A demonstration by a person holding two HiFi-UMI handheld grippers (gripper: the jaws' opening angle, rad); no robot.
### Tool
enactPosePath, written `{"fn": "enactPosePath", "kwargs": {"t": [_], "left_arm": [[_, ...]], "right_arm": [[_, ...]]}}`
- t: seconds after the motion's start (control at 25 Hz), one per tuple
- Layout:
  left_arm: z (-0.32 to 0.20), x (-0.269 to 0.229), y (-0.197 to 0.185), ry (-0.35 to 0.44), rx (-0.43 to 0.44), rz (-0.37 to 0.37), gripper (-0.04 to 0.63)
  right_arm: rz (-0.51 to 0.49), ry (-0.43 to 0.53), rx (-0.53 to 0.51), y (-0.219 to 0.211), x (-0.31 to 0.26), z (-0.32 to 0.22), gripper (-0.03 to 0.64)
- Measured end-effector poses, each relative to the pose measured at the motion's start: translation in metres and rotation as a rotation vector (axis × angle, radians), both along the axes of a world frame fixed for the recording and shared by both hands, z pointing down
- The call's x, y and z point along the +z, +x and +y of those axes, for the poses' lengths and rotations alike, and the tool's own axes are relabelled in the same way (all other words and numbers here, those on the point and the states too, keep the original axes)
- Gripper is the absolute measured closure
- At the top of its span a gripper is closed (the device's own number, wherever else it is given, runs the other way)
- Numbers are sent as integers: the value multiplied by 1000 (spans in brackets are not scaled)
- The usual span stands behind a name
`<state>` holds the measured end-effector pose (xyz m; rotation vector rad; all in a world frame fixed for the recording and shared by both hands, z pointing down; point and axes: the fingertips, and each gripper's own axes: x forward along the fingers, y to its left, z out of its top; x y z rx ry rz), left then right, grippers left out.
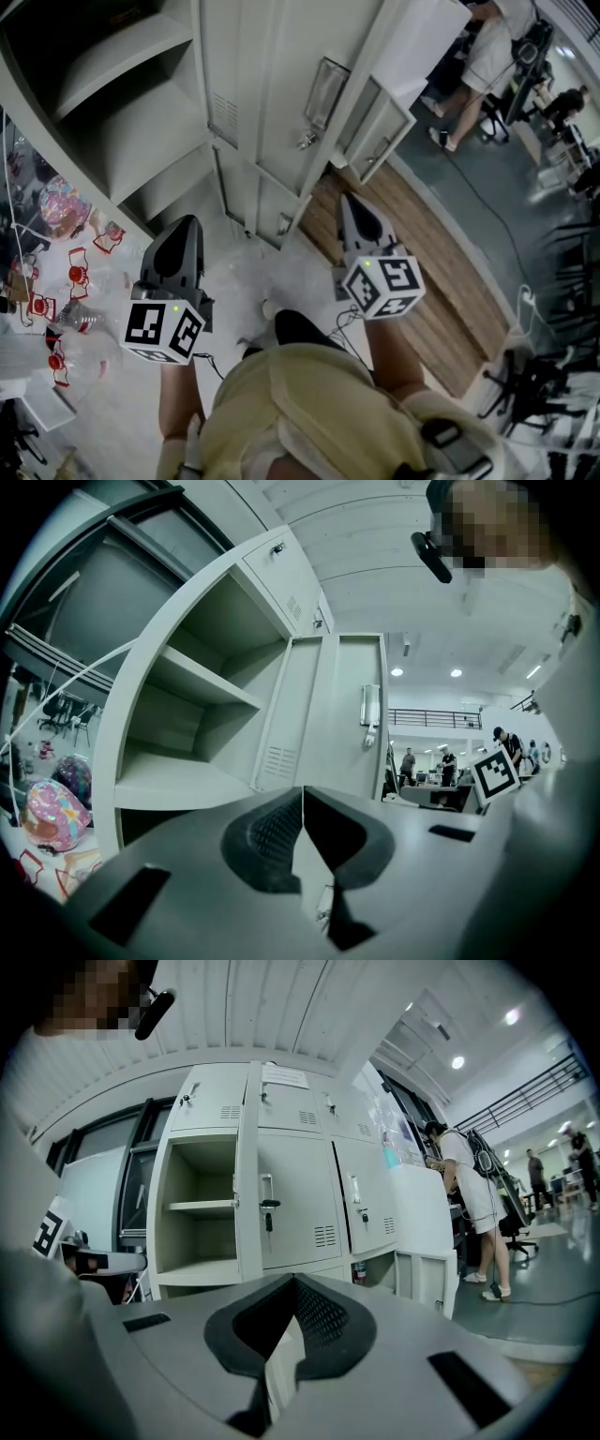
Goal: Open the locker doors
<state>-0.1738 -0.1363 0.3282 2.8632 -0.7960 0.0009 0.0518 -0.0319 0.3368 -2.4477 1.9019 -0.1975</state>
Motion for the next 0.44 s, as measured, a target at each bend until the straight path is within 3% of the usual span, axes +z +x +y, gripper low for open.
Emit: {"fn": "enactPosePath", "kwargs": {"t": [0.44], "left_arm": [[5, -4, 11, -15, 0, 10, 591]], "right_arm": [[21, -12, -10, 13, 2, 0, 612]]}}
